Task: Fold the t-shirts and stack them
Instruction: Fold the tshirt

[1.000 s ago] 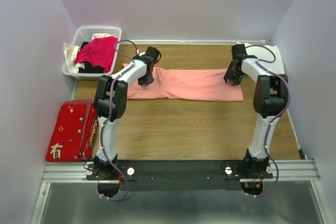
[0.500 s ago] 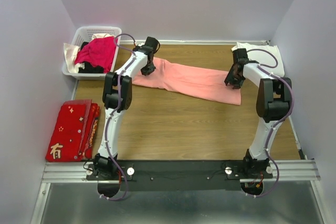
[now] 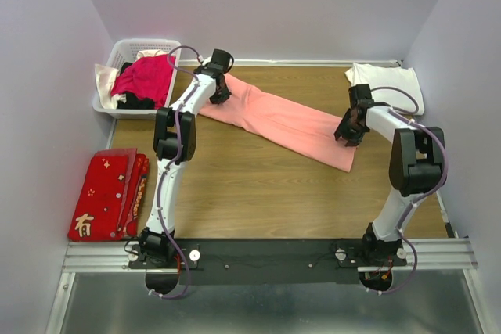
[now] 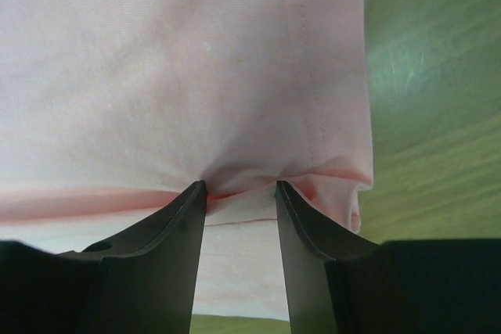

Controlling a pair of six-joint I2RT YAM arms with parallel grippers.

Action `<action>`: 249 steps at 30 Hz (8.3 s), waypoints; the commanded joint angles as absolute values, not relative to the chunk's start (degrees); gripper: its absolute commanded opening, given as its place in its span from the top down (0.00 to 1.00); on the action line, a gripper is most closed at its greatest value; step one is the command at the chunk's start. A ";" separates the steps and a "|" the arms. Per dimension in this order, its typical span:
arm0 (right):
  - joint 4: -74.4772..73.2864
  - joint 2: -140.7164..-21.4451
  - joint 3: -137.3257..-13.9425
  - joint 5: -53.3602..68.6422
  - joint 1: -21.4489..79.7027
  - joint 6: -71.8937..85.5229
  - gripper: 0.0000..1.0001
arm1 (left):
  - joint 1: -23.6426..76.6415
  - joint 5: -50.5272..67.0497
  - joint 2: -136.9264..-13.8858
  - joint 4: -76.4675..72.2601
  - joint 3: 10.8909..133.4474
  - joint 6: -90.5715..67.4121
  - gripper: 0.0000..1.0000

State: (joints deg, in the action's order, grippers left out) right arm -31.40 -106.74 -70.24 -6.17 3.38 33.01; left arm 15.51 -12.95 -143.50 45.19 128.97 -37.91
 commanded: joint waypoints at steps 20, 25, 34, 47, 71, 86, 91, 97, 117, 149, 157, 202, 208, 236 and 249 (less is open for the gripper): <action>-37.88 -87.73 -48.61 -3.33 5.10 35.16 0.50 | 13.80 4.14 -143.01 18.55 127.80 -28.57 0.67; -38.06 -83.41 -51.14 -5.97 5.01 34.63 0.50 | 14.06 -2.19 -132.49 12.05 121.13 -24.88 0.67; -38.50 -79.72 -59.59 -6.60 5.10 29.27 0.50 | 14.59 -4.48 -114.90 11.95 110.49 -22.41 0.66; -41.40 -74.71 -50.38 3.61 9.84 28.30 0.50 | 15.47 -5.80 -96.51 16.08 92.91 -22.59 0.67; -32.43 -88.42 -42.19 5.97 19.41 35.32 0.50 | 15.64 -6.33 -94.48 19.60 91.23 -21.88 0.67; -32.52 -87.46 -40.96 13.44 39.46 42.62 0.51 | 16.35 -6.33 -107.13 24.34 102.04 -22.23 0.67; -32.43 -87.27 -42.71 17.22 45.07 42.72 0.50 | 19.86 -6.68 -114.59 24.43 104.41 -22.85 0.67; -32.08 -89.56 -45.96 20.47 47.90 38.94 0.50 | 25.13 -8.00 -123.81 25.05 108.27 -24.87 0.67; -32.43 -102.75 -64.07 22.07 55.64 32.43 0.50 | 29.71 -16.43 -134.83 27.42 115.05 -30.68 0.67; -51.59 -92.37 -73.92 -14.23 55.11 38.67 0.48 | 28.57 -19.34 -148.08 39.91 132.18 -32.61 0.67; -53.44 -93.07 -71.29 -14.68 54.41 38.94 0.48 | 25.75 -4.86 -150.99 28.75 135.00 -27.44 0.65; -26.19 -124.88 -70.56 17.23 58.44 34.10 0.50 | 25.40 -12.82 -106.18 19.59 111.71 -17.23 0.55; -26.98 -124.82 -74.01 13.90 58.80 35.76 0.51 | 25.40 -15.64 -100.03 23.37 105.48 -17.40 0.55; -39.63 -86.93 -64.87 -13.00 58.80 42.18 0.49 | 25.49 -14.42 -77.36 30.06 70.35 -28.82 0.55; -43.77 -78.84 -51.60 -21.62 58.53 53.61 0.44 | 34.44 -1.32 -60.04 29.62 45.80 -39.97 0.53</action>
